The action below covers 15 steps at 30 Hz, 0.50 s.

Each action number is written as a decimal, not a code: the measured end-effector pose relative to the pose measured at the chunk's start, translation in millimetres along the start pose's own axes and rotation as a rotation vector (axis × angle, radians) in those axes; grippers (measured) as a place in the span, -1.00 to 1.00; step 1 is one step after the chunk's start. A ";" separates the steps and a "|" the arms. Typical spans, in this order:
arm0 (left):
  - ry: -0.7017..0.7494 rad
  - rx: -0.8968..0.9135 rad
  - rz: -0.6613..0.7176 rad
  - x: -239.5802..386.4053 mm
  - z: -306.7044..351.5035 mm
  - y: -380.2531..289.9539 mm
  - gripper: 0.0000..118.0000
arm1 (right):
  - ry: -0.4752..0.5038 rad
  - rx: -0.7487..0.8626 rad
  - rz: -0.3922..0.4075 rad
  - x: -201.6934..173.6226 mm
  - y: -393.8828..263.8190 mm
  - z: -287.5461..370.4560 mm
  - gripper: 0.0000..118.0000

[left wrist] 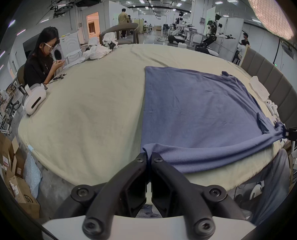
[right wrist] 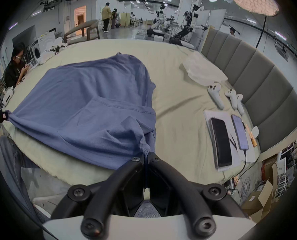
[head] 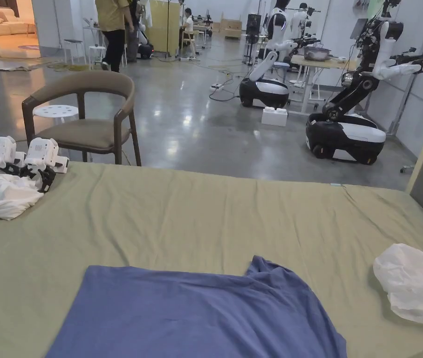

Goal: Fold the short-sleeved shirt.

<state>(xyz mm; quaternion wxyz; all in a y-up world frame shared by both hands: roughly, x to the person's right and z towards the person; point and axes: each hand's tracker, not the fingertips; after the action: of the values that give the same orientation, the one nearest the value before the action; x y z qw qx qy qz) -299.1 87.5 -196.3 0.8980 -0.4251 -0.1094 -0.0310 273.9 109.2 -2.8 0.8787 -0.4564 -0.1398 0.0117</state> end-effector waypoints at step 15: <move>0.077 -0.088 -0.060 13.9 -18.5 -9.0 -0.47 | -0.067 -0.075 0.039 -26.1 2.8 -12.2 0.19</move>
<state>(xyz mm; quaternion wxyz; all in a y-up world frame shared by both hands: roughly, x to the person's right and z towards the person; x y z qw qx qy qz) -283.8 68.1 -197.8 0.8808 -0.4590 -0.0857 -0.0788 252.2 97.2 -17.9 0.8553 -0.4910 -0.1606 0.0389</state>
